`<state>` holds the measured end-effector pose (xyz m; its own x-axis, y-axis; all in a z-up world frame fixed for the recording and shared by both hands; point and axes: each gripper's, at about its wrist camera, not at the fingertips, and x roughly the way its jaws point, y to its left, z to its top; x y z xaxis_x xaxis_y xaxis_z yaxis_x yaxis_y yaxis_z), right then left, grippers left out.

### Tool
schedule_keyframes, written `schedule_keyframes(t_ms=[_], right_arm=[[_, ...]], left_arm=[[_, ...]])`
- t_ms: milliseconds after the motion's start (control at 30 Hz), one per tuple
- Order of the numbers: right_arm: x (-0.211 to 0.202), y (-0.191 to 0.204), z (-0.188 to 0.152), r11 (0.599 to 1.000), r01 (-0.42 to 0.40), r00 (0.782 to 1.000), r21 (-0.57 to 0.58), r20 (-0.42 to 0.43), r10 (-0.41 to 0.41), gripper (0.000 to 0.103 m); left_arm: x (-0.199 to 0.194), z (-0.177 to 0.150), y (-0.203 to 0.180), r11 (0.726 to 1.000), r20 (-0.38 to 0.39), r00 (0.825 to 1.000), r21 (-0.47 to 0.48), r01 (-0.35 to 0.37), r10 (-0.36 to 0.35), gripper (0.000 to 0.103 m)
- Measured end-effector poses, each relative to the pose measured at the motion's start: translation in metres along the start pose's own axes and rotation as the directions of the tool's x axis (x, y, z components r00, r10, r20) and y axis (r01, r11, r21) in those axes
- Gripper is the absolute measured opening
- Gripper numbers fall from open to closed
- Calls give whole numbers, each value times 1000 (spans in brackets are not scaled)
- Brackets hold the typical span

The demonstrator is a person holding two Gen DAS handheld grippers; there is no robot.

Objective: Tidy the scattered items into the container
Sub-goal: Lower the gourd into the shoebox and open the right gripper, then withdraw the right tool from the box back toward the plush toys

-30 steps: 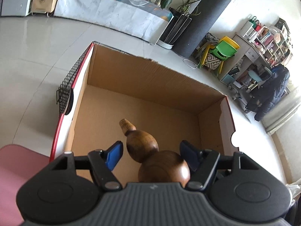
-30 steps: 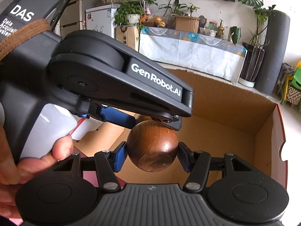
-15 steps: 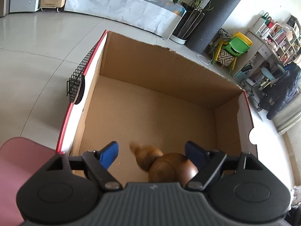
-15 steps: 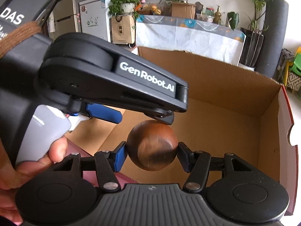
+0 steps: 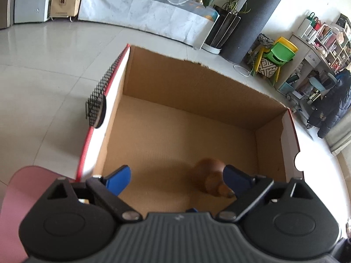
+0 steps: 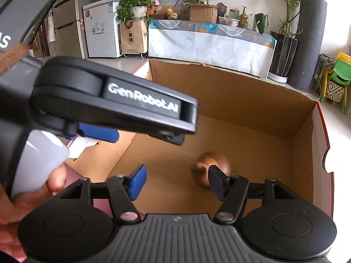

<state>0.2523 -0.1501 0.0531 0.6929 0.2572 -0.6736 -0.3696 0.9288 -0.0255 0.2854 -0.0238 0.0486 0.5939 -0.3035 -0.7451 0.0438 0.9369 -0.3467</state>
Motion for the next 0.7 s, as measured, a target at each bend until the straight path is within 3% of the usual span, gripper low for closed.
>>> schedule_keyframes(t_ms=[700], right_arm=[[-37,2,0,997,-5,1000,77,-13,6,64]], left_arm=[[-48,-19,-16,996,2,998,60,-69,69,103]])
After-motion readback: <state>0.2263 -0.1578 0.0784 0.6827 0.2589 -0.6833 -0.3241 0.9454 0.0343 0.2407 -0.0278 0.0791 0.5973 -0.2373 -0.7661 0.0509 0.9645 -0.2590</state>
